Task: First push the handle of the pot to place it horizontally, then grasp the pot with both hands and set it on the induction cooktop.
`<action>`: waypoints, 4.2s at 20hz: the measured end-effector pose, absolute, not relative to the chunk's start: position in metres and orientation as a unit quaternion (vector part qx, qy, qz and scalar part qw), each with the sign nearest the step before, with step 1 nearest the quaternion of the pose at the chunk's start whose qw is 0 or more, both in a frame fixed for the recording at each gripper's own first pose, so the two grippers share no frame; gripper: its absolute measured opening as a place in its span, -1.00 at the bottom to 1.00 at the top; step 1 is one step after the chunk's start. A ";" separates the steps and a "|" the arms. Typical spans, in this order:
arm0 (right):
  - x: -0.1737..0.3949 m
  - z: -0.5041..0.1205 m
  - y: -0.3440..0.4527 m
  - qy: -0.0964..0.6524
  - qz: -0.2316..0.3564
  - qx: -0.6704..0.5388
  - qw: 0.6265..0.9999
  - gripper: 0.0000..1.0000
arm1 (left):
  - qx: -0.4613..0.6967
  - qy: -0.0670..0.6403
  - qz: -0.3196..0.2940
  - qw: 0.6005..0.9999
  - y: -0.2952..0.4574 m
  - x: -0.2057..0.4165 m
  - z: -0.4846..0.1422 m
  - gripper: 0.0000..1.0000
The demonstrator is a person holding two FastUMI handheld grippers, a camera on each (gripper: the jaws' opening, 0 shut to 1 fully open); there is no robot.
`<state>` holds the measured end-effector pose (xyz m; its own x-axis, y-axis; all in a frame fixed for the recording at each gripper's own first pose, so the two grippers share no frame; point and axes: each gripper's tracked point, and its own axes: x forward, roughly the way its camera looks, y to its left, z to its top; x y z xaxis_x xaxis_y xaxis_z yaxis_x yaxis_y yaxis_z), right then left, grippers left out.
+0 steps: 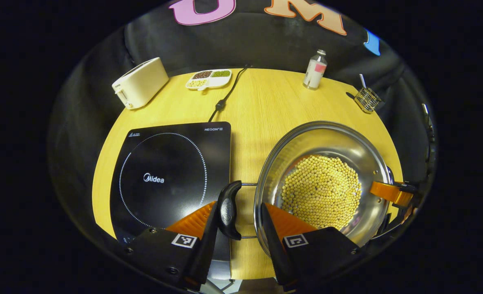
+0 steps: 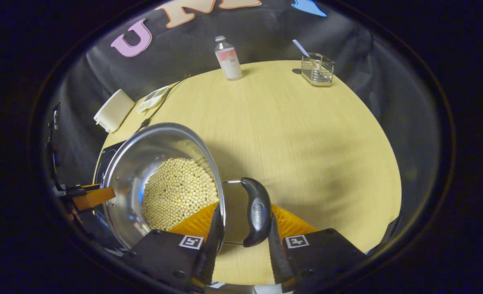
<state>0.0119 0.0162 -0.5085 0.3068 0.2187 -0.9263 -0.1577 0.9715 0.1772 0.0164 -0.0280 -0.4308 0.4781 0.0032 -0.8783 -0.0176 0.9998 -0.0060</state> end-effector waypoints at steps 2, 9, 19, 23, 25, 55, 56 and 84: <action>0.007 -0.499 0.021 0.575 0.119 0.028 0.809 0.07 | -0.008 0.508 0.009 0.861 -0.023 0.011 -0.423 0.26; 0.000 -0.477 0.045 0.567 0.112 0.035 0.815 0.05 | -0.005 0.502 0.001 0.865 0.005 0.010 -0.404 0.25; -0.008 -0.455 0.121 0.559 0.058 0.049 0.826 0.05 | 0.011 0.500 -0.053 0.864 0.077 0.049 -0.393 0.29; -0.010 -0.454 0.154 0.562 0.049 0.053 0.824 0.05 | 0.017 0.502 -0.060 0.862 0.107 0.057 -0.392 0.25; -0.014 -0.453 0.170 0.564 0.047 0.052 0.823 0.05 | 0.019 0.506 -0.061 0.860 0.122 0.059 -0.393 0.29; -0.038 -0.473 0.318 0.581 0.068 0.085 0.806 0.05 | 0.013 0.522 -0.041 0.852 0.259 0.061 -0.406 0.25; -0.039 -0.474 0.317 0.582 0.067 0.087 0.806 0.05 | 0.013 0.520 -0.044 0.853 0.259 0.063 -0.405 0.26; -0.055 -0.497 0.316 0.606 0.057 0.160 0.777 0.89 | 0.030 0.520 -0.015 0.854 0.265 0.055 -0.417 0.78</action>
